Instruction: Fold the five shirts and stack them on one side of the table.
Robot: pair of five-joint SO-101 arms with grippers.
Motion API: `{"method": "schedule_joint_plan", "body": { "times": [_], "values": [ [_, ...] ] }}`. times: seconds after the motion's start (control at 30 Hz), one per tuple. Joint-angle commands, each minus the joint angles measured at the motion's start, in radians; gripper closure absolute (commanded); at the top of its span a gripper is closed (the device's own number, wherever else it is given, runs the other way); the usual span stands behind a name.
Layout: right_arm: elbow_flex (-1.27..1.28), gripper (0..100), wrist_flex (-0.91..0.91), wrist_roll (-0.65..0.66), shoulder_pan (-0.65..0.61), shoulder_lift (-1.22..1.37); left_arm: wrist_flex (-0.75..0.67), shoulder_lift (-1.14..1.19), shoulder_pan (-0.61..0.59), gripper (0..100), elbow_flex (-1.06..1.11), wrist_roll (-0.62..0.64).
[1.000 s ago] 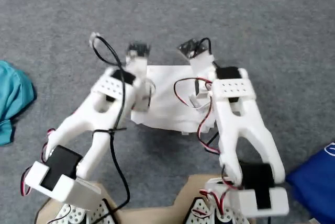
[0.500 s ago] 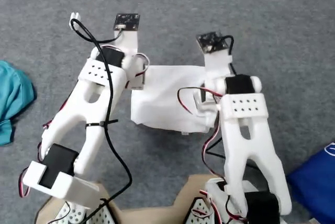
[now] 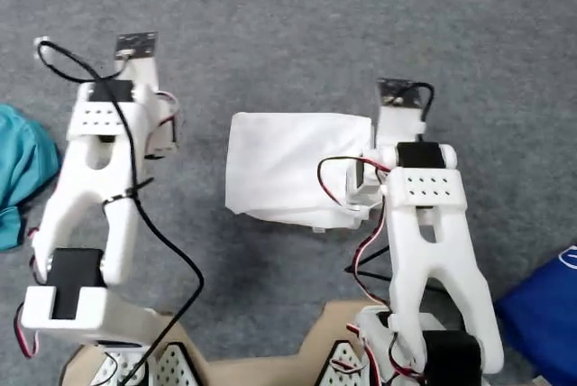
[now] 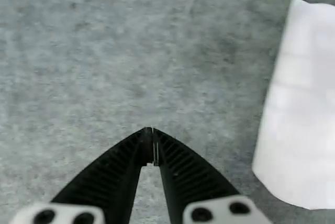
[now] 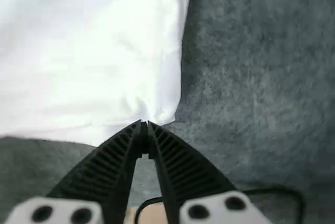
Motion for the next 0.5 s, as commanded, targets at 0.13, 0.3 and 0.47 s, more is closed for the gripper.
{"method": "schedule_joint_plan", "body": {
  "times": [0.13, 0.3, 0.47],
  "values": [
    [0.001, 76.4, -0.043, -0.416, -0.071, -0.035, 0.005, -0.019, -0.109, 98, -0.003, -0.031],
    [0.064, 66.6, -0.262, -0.657, -0.191, -0.033, 0.032, -0.018, -0.124, 98, 0.011, -0.031],
    [0.150, 66.6, -0.434, -0.799, -0.283, -0.033, 0.034, -0.018, -0.124, 98, 0.008, -0.029]
  ]
}}
